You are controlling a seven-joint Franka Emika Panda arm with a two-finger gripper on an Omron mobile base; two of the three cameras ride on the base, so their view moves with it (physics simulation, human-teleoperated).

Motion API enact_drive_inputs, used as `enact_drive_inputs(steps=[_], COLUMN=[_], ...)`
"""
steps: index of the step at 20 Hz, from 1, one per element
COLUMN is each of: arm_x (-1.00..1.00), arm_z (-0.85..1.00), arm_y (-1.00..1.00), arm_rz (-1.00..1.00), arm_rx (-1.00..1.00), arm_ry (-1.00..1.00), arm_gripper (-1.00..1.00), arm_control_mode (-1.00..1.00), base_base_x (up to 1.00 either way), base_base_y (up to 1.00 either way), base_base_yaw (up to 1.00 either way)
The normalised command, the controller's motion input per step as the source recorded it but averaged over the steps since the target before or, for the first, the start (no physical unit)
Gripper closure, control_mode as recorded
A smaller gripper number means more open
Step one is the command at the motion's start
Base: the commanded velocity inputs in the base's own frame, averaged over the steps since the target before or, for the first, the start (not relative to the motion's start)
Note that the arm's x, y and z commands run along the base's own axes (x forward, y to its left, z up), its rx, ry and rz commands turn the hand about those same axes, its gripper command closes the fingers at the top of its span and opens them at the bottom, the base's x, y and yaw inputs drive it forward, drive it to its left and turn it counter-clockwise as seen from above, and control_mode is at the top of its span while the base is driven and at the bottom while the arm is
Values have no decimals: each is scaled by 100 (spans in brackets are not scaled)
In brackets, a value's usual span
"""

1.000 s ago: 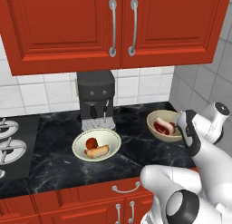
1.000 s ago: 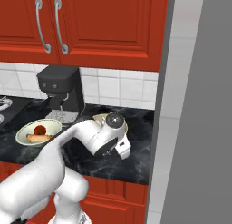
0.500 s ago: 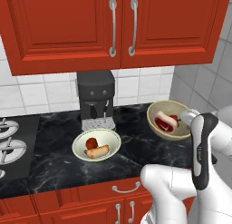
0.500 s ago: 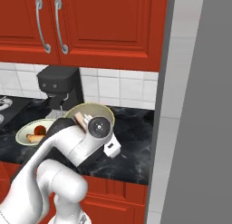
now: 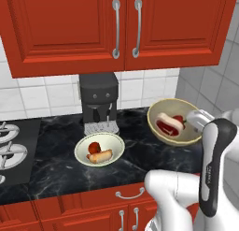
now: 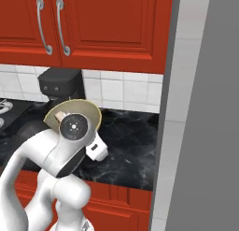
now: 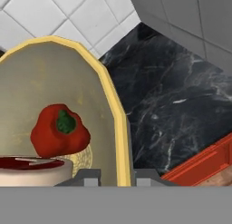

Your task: Place the bowl containing the steak and bell pepper in the microwave. Close the microwave door and press the start button to microwave the meal.

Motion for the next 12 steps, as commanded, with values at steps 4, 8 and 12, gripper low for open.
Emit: enact_drive_inputs(steps=[4,8,12], arm_x=[-24,-5,2], arm_z=[55,11,0], arm_y=[1,3,0], arm_rz=[0,0,0], arm_rx=[-2,-4,0], arm_ry=[1,0,0], arm_gripper=[100,100,100], arm_control_mode=[-100,-100,-100], base_base_x=[0,0,0], base_base_y=[0,0,0], base_base_yaw=[0,0,0])
